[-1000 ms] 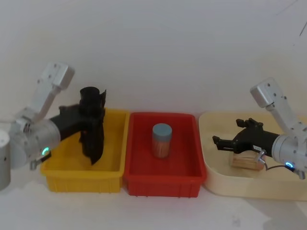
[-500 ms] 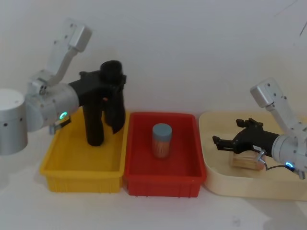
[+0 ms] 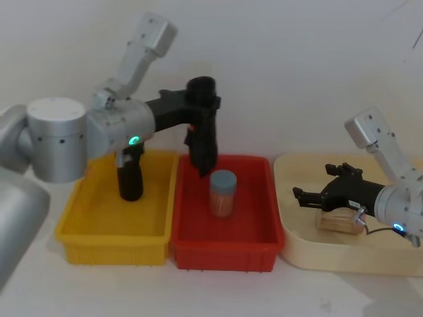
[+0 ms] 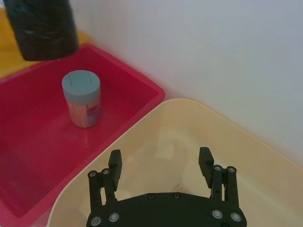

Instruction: Pick up the garbage bag with the one hand and transfer it to the other hand.

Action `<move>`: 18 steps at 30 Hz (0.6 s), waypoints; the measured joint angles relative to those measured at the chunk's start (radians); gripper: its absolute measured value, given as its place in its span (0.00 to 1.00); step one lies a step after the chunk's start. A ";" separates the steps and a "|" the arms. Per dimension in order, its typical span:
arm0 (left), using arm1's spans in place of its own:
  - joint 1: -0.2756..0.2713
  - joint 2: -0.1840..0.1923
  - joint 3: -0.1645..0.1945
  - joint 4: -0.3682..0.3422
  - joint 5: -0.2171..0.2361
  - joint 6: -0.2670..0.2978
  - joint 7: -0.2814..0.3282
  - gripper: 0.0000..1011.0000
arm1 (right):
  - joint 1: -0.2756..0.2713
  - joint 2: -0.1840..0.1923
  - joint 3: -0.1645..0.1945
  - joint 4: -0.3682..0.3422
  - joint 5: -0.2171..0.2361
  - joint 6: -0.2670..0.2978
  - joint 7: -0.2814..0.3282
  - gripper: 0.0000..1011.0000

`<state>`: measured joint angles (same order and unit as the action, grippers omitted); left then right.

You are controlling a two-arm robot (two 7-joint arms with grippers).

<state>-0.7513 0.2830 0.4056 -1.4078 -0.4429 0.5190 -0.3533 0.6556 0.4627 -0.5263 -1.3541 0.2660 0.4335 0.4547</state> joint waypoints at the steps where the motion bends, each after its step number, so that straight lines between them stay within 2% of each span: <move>1: -0.014 -0.010 0.009 0.021 0.000 -0.008 -0.006 0.36 | 0.000 0.000 0.000 0.000 0.000 0.000 0.000 0.99; 10: -0.085 -0.063 0.054 0.130 0.012 -0.062 -0.021 0.36 | 0.000 0.000 0.000 0.000 0.000 0.000 0.000 0.99; 18: -0.116 -0.085 0.074 0.178 0.021 -0.089 -0.027 0.36 | 0.002 -0.005 0.002 0.000 0.001 -0.004 0.008 0.99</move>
<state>-0.8670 0.1978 0.4794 -1.2294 -0.4220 0.4300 -0.3800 0.6578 0.4577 -0.5239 -1.3541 0.2672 0.4298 0.4627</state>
